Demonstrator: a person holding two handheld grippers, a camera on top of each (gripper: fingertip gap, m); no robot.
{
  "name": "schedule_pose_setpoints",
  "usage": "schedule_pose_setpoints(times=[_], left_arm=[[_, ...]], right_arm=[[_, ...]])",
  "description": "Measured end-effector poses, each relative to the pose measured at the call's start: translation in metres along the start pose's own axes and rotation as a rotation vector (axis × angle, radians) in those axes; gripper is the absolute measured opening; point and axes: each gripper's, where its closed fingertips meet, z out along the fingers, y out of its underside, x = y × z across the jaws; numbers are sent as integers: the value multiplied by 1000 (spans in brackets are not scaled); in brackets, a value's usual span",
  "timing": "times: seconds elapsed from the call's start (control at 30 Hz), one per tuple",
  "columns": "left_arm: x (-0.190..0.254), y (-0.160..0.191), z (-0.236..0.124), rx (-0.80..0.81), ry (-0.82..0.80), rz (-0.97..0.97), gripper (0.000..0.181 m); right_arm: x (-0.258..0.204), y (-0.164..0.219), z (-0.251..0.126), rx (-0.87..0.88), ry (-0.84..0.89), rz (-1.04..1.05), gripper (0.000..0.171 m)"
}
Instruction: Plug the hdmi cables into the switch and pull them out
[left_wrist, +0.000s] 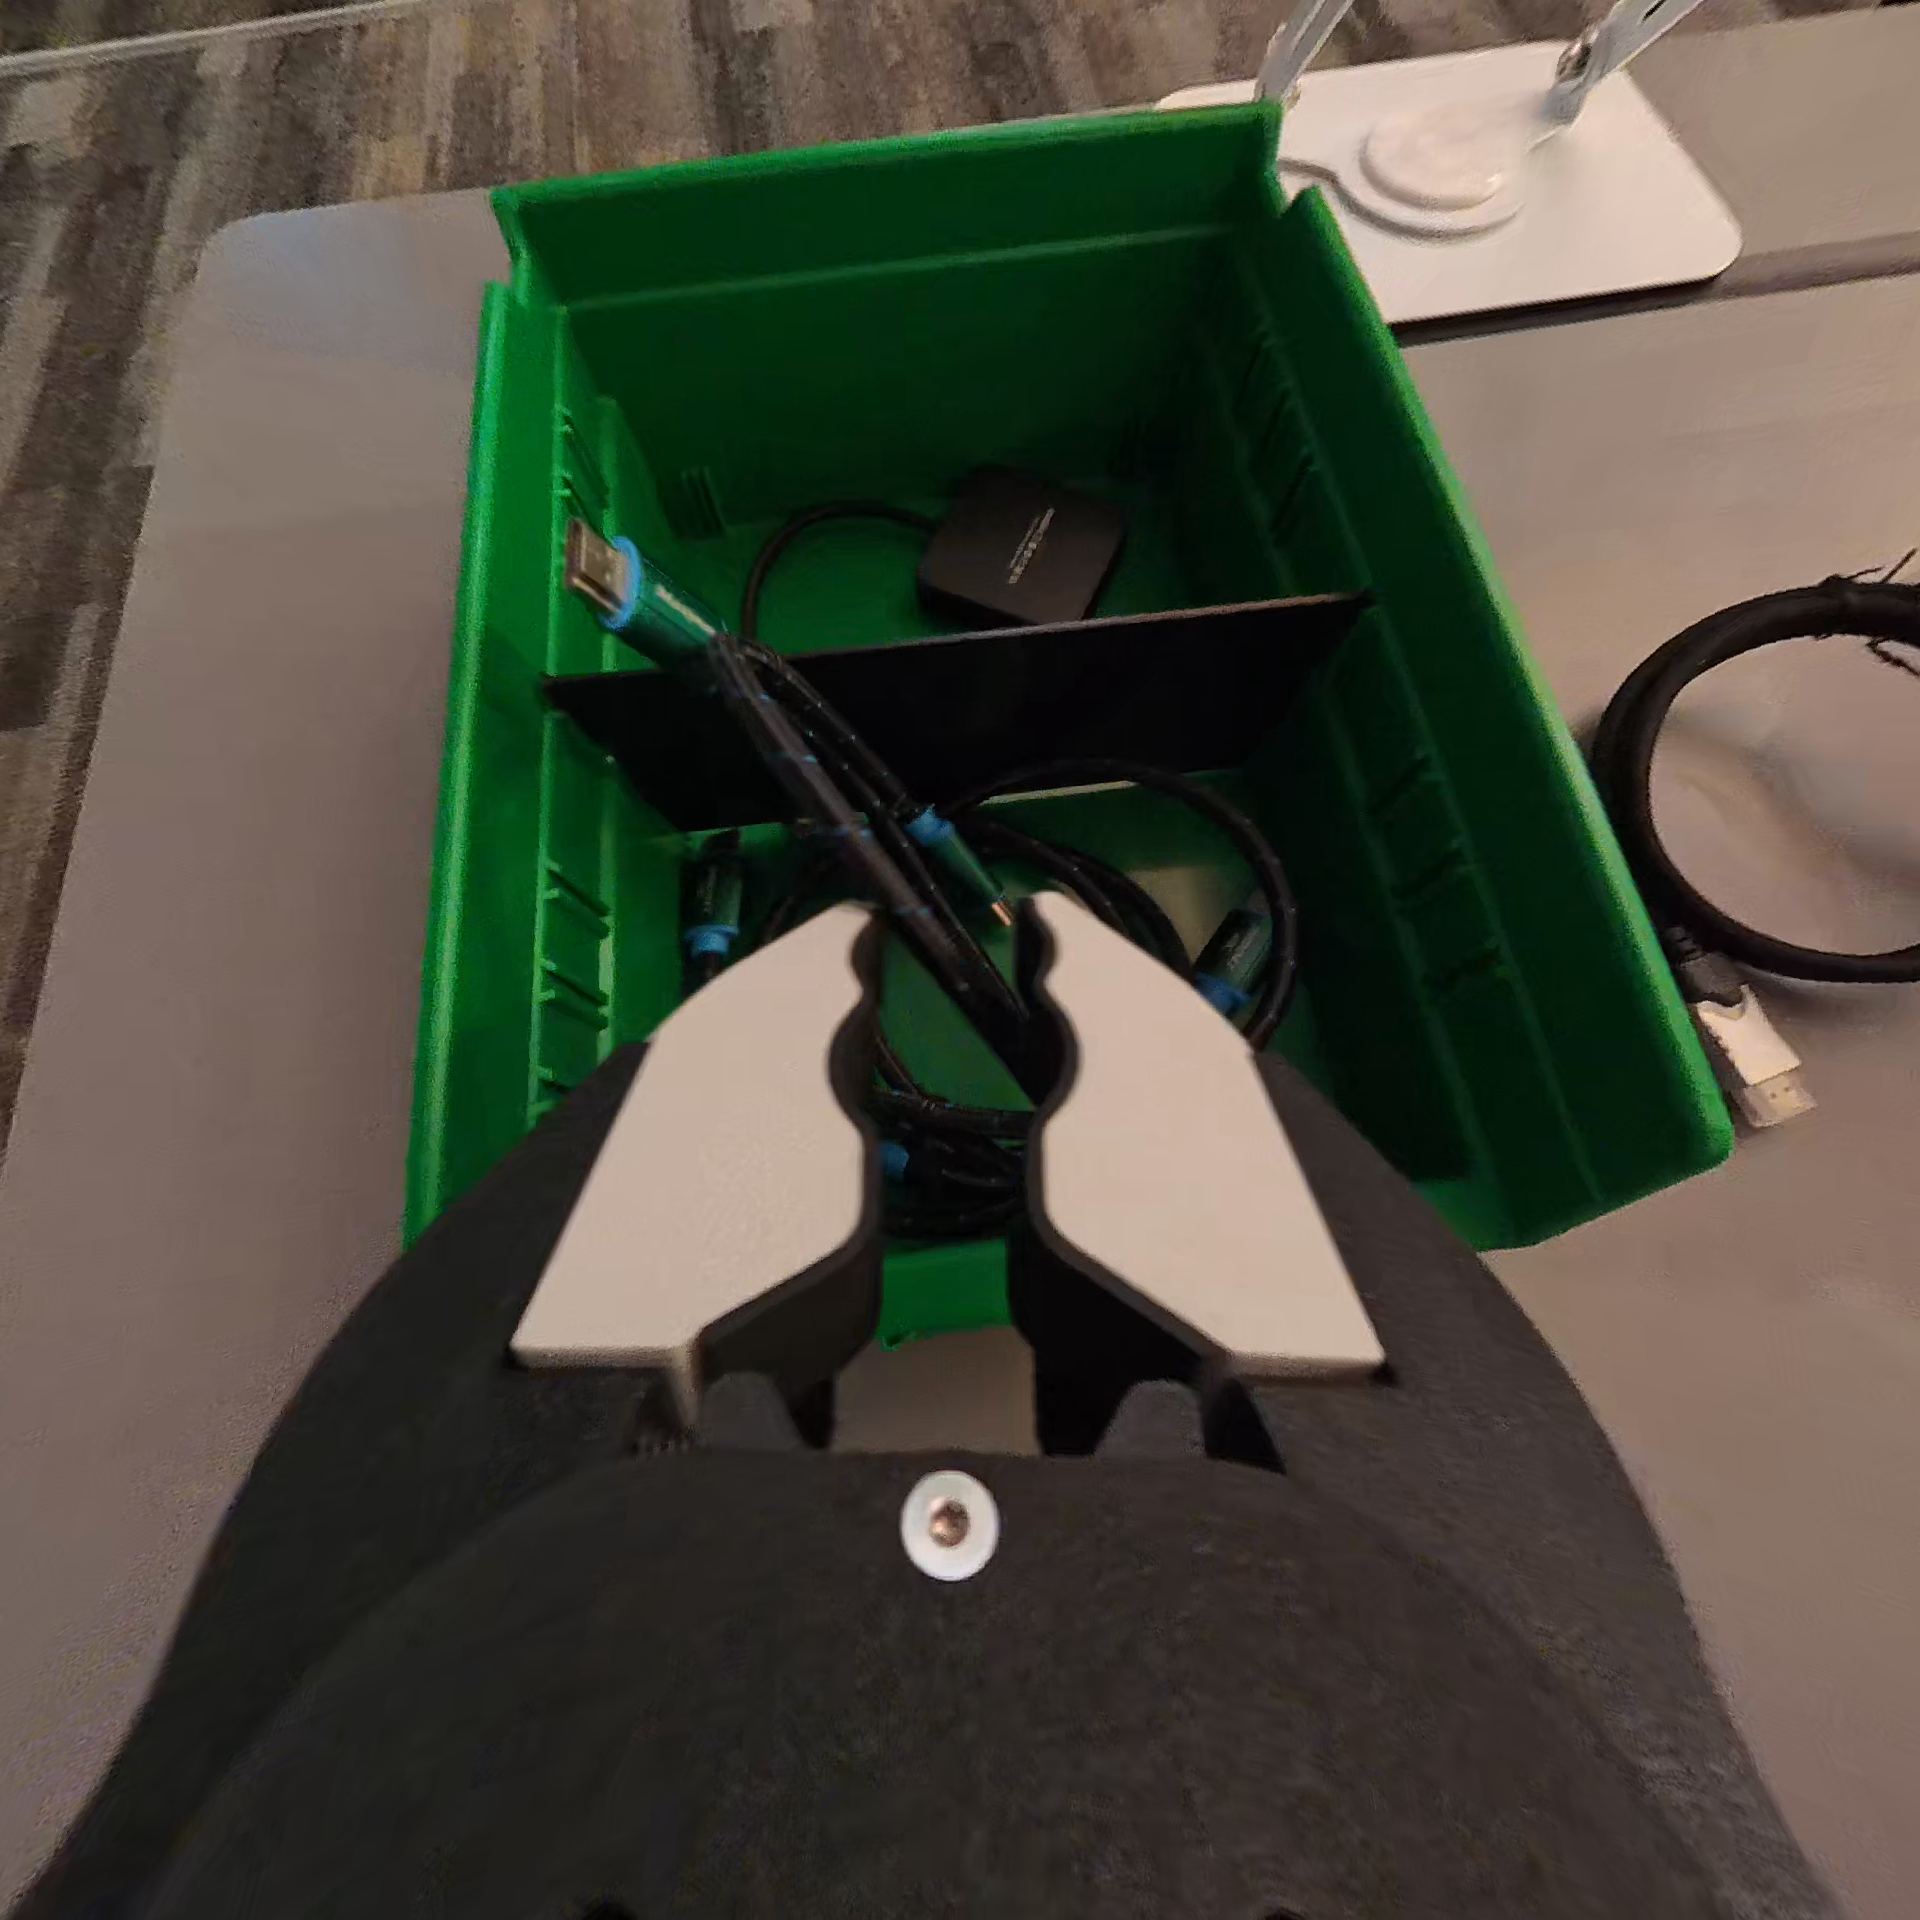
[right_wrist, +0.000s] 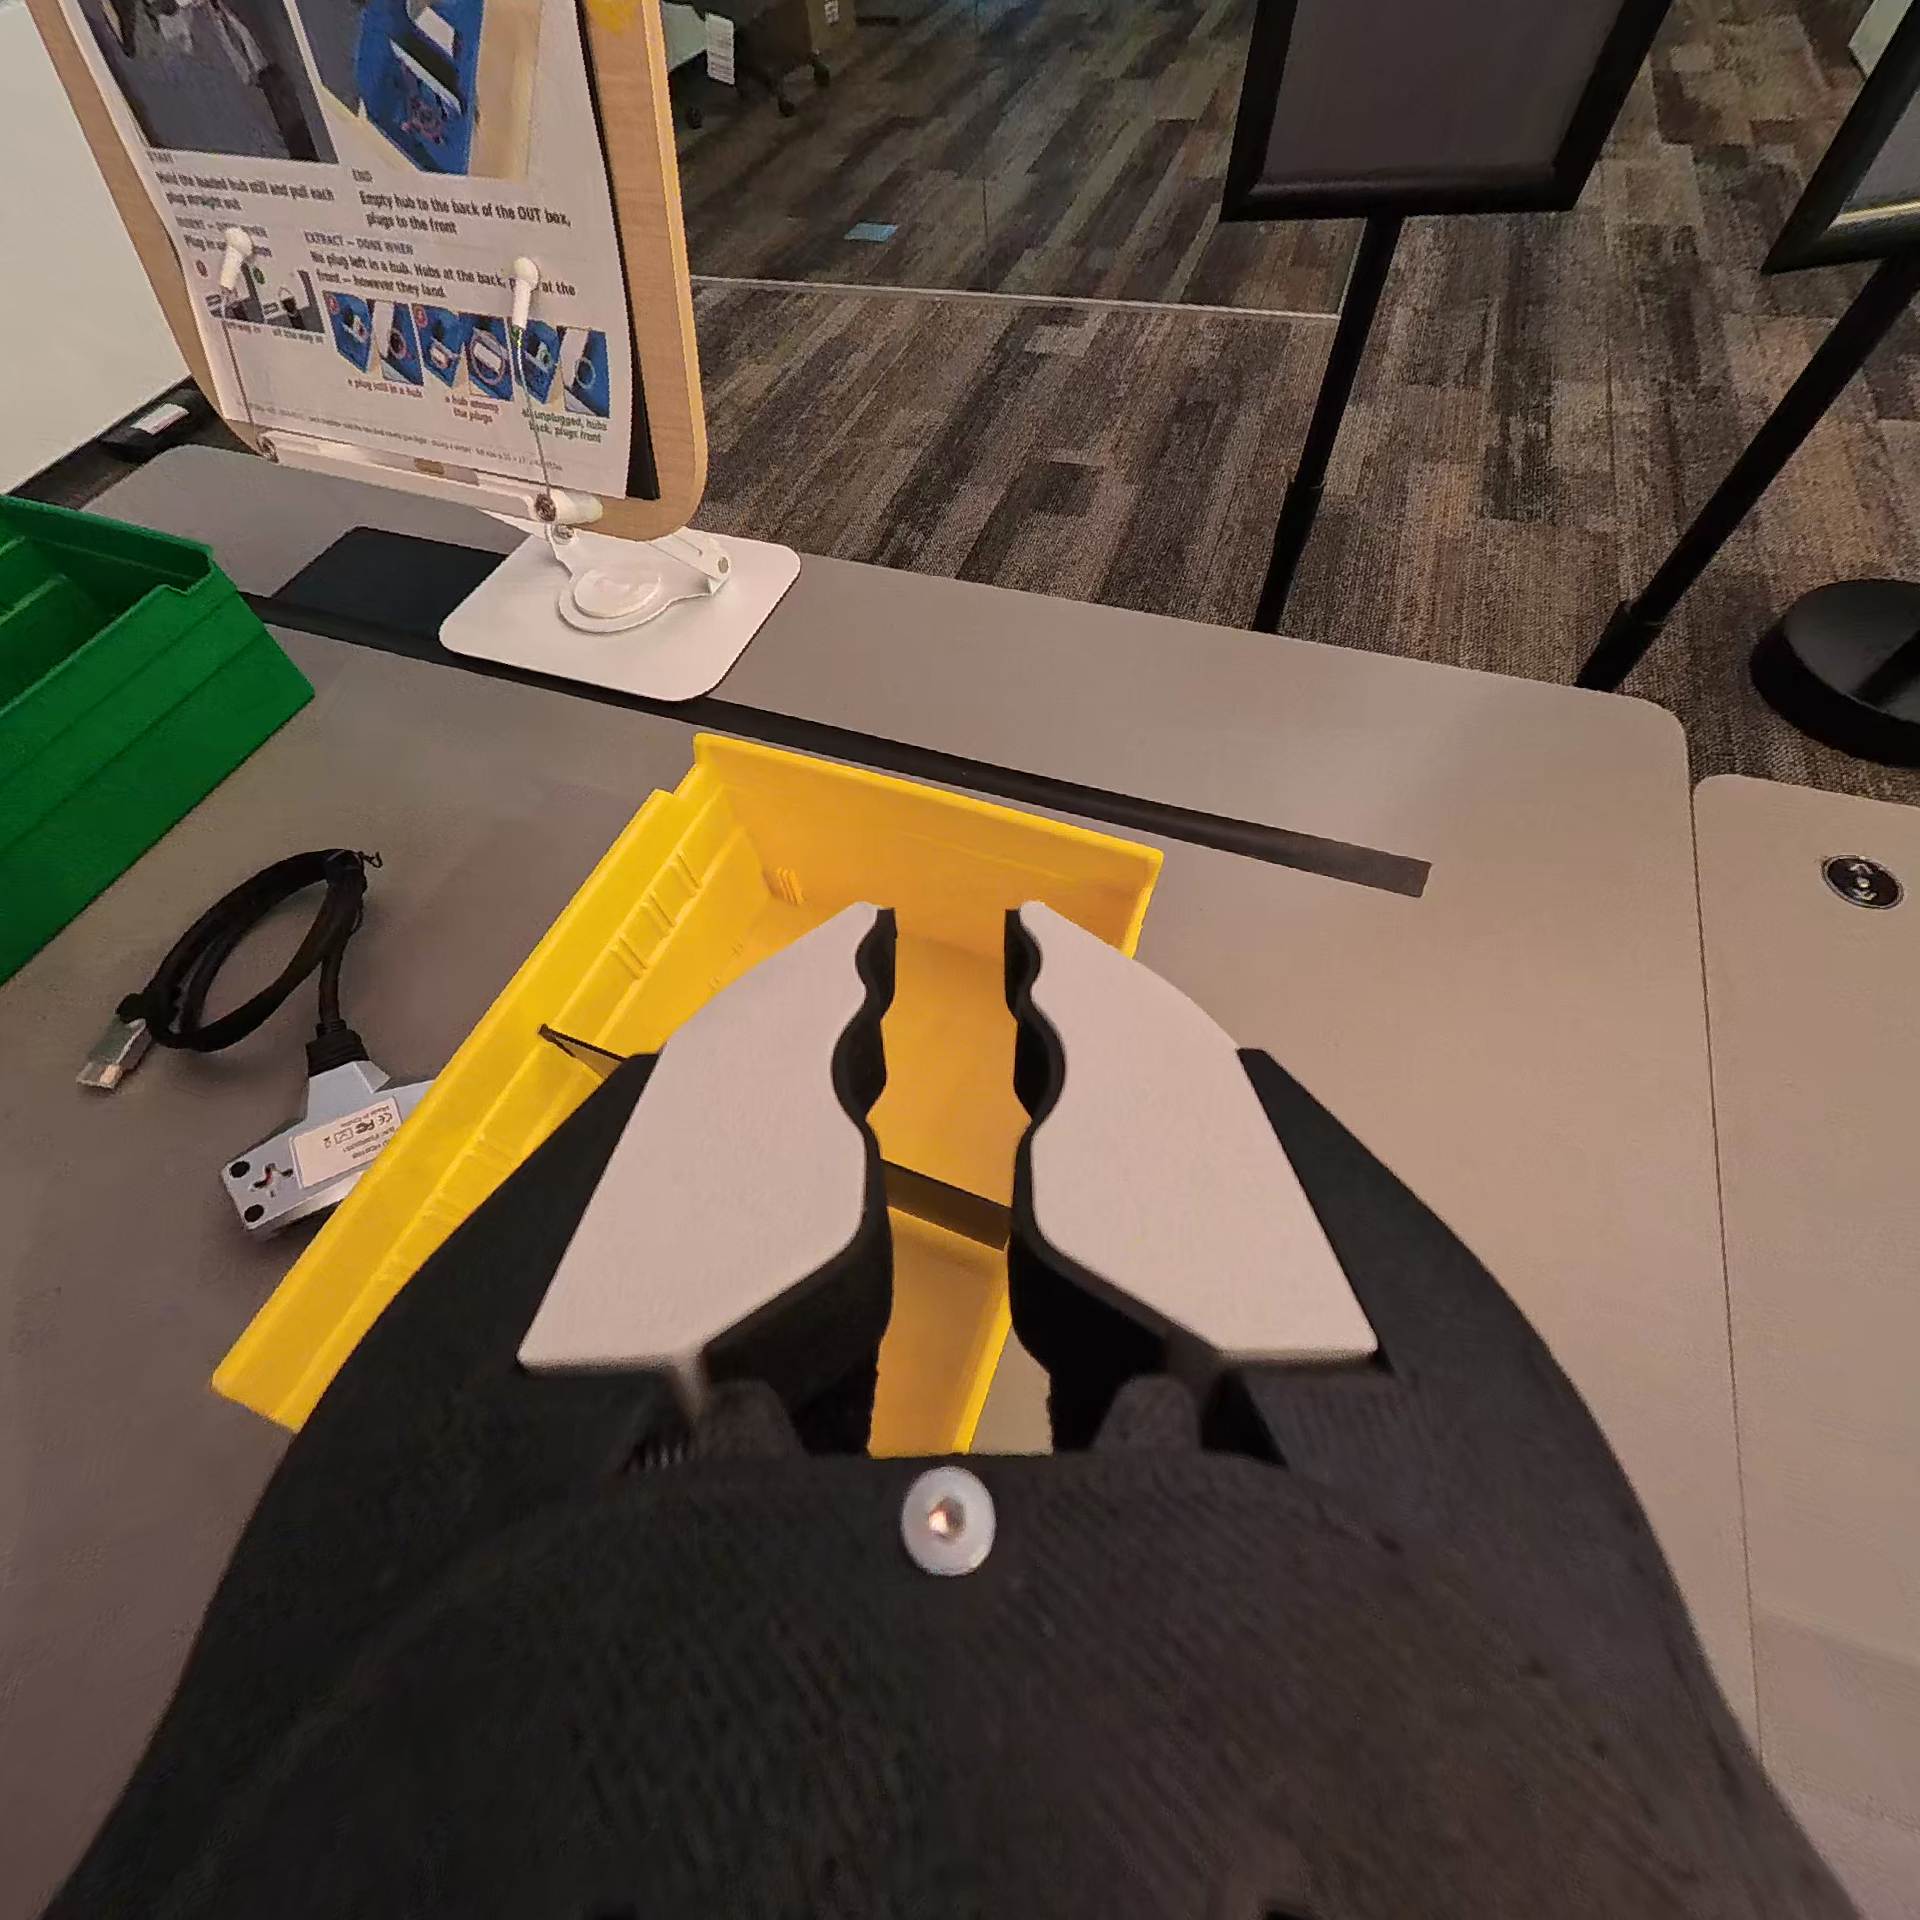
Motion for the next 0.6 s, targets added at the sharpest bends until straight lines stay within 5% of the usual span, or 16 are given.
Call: schedule_pose_setpoints(times=[0.23, 0.6], left_arm=[[4, -17, -13, 64, 33, 58, 10], [45, -84, -80, 326, 8, 276, 6]], right_arm=[[-1, 3, 3, -17, -6, -9, 19], [-25, -19, 4, 52, -7, -106, 19]])
